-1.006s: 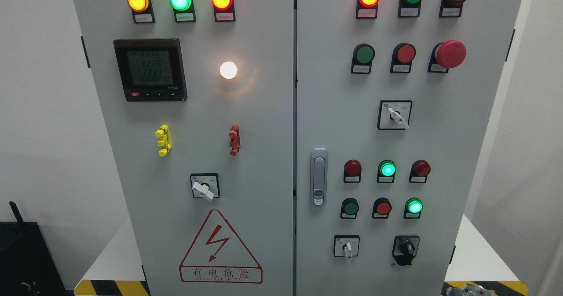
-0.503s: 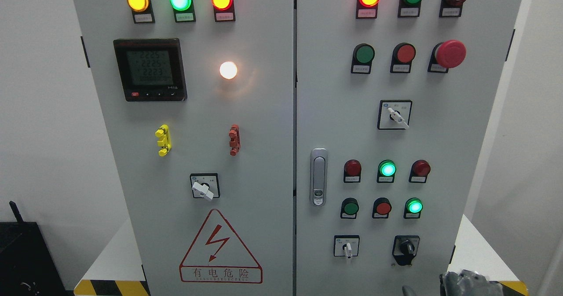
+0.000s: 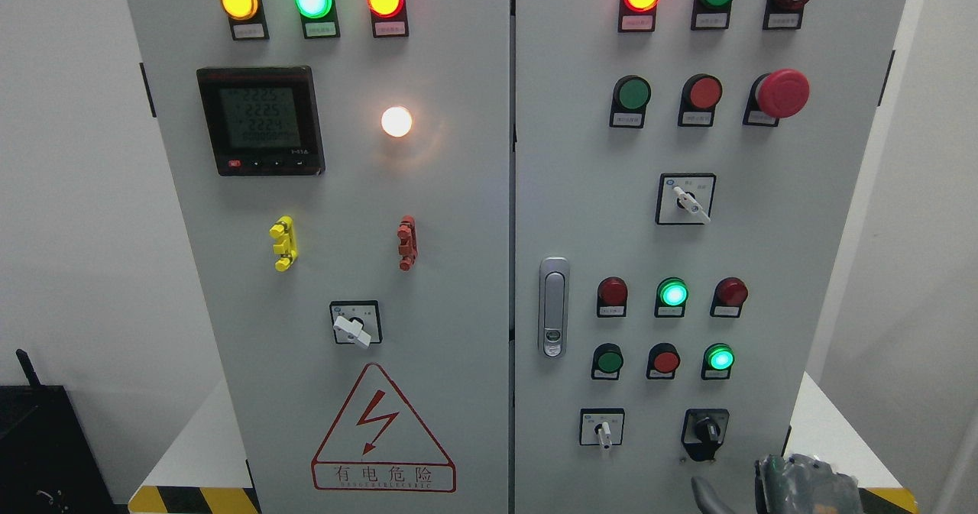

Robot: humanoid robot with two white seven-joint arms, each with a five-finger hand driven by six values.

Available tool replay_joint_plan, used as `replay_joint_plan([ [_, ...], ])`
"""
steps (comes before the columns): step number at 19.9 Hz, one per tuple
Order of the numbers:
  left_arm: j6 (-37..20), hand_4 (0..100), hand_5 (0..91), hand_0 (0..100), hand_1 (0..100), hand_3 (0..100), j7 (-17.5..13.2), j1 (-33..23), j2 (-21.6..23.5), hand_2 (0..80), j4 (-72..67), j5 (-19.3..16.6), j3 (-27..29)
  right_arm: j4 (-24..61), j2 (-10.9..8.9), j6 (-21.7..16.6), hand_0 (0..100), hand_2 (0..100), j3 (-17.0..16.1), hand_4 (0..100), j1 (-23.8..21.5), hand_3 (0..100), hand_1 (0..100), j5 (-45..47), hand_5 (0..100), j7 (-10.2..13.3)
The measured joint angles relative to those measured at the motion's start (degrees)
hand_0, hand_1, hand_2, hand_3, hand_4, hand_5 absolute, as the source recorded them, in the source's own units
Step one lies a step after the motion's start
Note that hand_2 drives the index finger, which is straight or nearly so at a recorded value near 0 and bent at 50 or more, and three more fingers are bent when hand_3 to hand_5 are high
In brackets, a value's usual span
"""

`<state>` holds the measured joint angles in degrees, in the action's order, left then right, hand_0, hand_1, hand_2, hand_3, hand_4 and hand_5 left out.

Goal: Flip black knob to close circuit
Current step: 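Raise the right hand up to the black rotary knob at the cabinet bottom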

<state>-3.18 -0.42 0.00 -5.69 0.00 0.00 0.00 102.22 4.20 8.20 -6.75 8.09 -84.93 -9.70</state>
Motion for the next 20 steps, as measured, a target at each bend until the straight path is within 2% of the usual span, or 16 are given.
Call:
replay_joint_plan([
  [8, 0.0, 3, 0.0, 0, 0, 5, 0.0, 0.0, 0.0, 0.0, 0.0, 0.0, 0.0, -3.3, -0.08, 0.4, 0, 89, 0.0, 68, 2.8, 100, 0, 0.3, 76, 0.0],
  [20, 0.0, 3, 0.0, 0, 0, 5, 0.0, 0.0, 0.0, 0.0, 0.0, 0.0, 0.0, -5.5, -0.18, 0.9, 0, 89, -0.2, 68, 4.6, 100, 2, 0.9, 76, 0.2],
])
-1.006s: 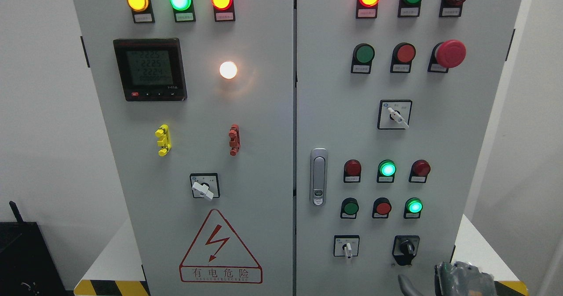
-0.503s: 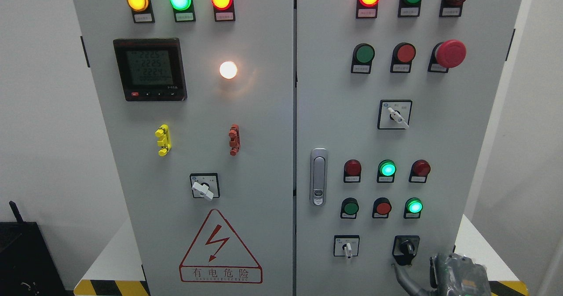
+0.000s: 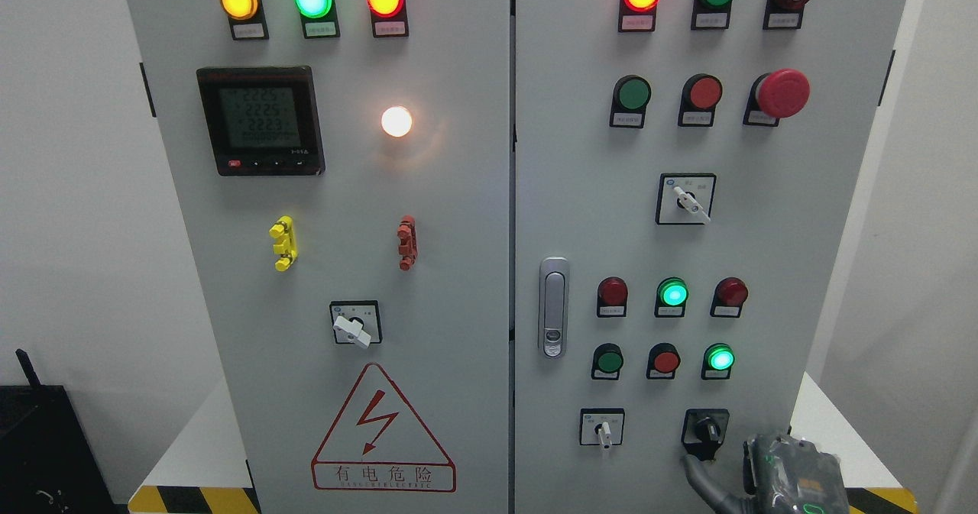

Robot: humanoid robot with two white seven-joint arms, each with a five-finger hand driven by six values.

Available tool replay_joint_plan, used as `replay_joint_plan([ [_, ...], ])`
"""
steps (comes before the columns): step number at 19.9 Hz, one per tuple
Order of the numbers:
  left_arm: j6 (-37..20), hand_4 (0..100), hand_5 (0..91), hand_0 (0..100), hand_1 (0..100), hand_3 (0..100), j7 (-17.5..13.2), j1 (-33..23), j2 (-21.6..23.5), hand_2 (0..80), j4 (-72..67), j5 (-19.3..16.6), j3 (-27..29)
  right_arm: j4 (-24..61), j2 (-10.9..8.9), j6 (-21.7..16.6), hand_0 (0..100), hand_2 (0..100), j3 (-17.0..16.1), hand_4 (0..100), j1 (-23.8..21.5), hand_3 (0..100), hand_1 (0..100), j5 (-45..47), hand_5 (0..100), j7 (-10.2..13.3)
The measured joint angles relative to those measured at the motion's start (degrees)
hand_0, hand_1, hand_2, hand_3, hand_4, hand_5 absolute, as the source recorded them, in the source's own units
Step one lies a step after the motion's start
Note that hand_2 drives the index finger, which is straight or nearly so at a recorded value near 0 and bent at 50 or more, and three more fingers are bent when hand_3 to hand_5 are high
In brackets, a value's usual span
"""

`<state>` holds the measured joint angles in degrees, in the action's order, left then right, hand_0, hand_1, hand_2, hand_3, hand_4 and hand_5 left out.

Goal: Flip black knob to close circuit
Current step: 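Raise the right hand up to the black rotary knob at the cabinet bottom, then grip the black knob with the right hand and twist it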

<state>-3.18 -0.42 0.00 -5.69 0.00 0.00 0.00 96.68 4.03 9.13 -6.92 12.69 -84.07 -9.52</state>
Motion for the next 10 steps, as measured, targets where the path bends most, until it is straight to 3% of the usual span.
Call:
replay_joint_plan([
  [10, 0.0, 3, 0.0, 0, 0, 5, 0.0, 0.0, 0.0, 0.0, 0.0, 0.0, 0.0, -0.5, -0.26, 0.5, 0, 89, -1.4, 68, 0.5, 100, 2, 1.7, 77, -0.6],
])
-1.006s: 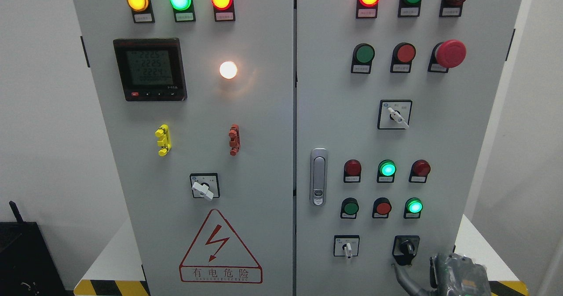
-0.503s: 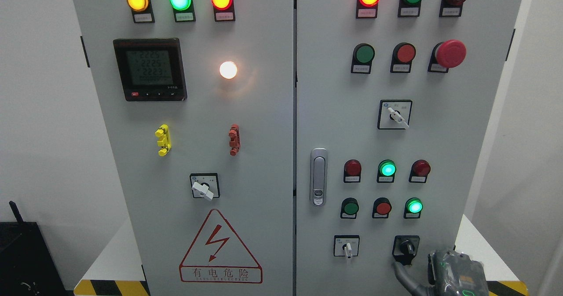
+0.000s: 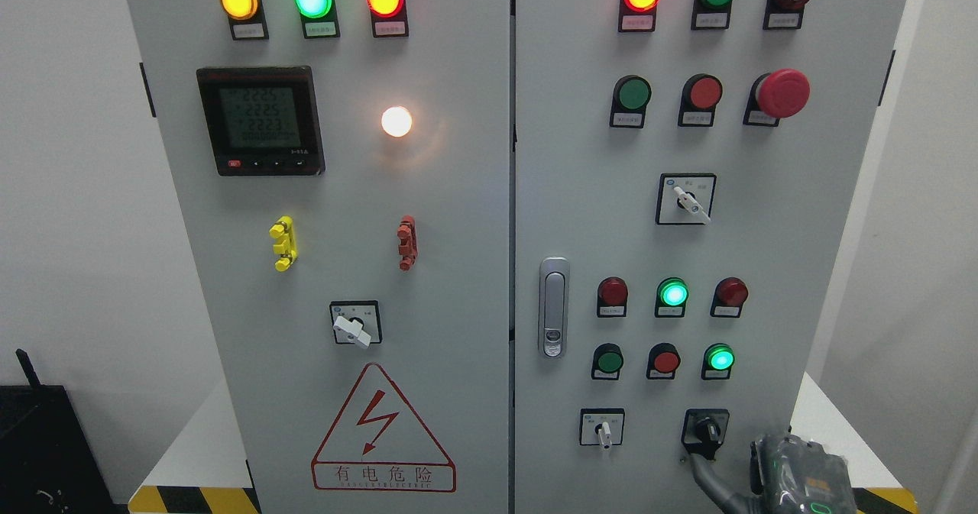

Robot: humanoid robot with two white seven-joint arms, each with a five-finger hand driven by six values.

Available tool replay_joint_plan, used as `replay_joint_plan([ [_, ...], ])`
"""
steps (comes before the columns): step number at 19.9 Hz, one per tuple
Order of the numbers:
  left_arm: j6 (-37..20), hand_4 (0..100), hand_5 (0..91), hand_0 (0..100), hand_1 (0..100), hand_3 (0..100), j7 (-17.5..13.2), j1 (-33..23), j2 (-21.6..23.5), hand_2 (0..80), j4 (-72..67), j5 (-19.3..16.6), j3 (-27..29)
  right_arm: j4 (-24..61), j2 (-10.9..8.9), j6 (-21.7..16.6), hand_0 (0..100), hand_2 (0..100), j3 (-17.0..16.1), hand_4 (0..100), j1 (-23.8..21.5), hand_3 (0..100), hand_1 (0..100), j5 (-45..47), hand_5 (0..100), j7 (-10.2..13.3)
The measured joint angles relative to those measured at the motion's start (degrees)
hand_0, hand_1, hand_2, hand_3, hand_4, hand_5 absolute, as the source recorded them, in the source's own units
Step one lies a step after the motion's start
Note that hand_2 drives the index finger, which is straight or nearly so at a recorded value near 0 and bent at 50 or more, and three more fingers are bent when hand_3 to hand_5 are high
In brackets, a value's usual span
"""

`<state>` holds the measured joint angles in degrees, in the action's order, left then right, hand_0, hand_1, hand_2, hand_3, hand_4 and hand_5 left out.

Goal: Flip black knob to close circuit
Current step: 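Grip the black knob with the right hand and twist it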

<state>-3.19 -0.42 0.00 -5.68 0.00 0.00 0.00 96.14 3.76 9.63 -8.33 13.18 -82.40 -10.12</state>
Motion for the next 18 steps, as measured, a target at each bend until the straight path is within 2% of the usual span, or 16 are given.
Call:
replay_joint_plan([
  [18, 0.0, 3, 0.0, 0, 0, 5, 0.0, 0.0, 0.0, 0.0, 0.0, 0.0, 0.0, -0.3, -0.66, 0.0, 0, 89, -1.9, 68, 1.1, 100, 3, 2.1, 78, -0.3],
])
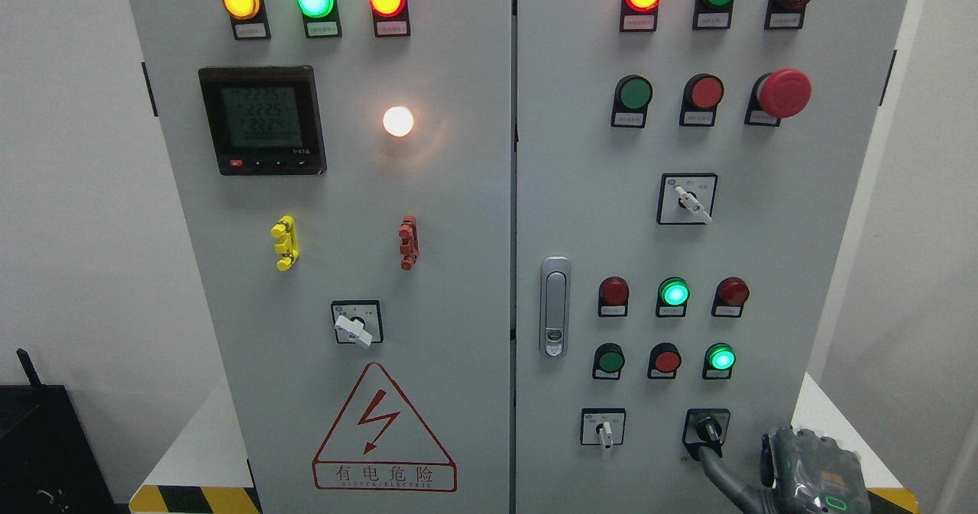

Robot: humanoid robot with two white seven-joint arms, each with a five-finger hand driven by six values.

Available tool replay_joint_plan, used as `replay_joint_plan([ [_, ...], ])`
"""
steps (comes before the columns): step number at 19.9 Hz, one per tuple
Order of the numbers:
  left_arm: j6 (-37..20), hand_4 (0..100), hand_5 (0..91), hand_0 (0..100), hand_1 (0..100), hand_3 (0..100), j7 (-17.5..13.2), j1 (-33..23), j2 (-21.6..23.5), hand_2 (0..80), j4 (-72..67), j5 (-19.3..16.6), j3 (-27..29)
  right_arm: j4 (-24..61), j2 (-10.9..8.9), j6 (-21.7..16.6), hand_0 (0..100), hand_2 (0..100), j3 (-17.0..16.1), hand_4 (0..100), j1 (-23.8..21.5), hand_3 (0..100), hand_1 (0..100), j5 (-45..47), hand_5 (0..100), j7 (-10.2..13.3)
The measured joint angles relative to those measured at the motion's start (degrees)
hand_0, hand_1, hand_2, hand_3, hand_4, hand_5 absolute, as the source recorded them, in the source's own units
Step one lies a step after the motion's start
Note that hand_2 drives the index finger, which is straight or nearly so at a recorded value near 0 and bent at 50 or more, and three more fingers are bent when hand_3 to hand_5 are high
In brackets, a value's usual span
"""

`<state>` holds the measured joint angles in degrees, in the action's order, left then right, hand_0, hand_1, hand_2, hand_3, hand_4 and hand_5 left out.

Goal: Flip black knob to close circuit
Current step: 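Grip the black knob with the right hand and twist it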

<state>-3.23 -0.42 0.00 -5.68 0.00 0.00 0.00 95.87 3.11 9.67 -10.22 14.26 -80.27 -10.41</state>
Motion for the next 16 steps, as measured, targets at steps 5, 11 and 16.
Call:
replay_joint_plan([
  [5, 0.0, 3, 0.0, 0, 0, 5, 0.0, 0.0, 0.0, 0.0, 0.0, 0.0, 0.0, -0.1, -0.23, 0.0, 0, 89, -0.5, 68, 0.1, 100, 3, 0.1, 78, 0.2],
  [11, 0.0, 3, 0.0, 0, 0, 5, 0.0, 0.0, 0.0, 0.0, 0.0, 0.0, 0.0, -0.2, -0.38, 0.0, 0, 89, -0.8, 68, 0.1, 100, 4, 0.2, 78, 0.5],
  [16, 0.0, 3, 0.0, 0, 0, 5, 0.0, 0.0, 0.0, 0.0, 0.0, 0.0, 0.0, 0.1, -0.07, 0.4, 0, 89, -0.7, 68, -0.5, 100, 4, 0.8, 78, 1.2],
])
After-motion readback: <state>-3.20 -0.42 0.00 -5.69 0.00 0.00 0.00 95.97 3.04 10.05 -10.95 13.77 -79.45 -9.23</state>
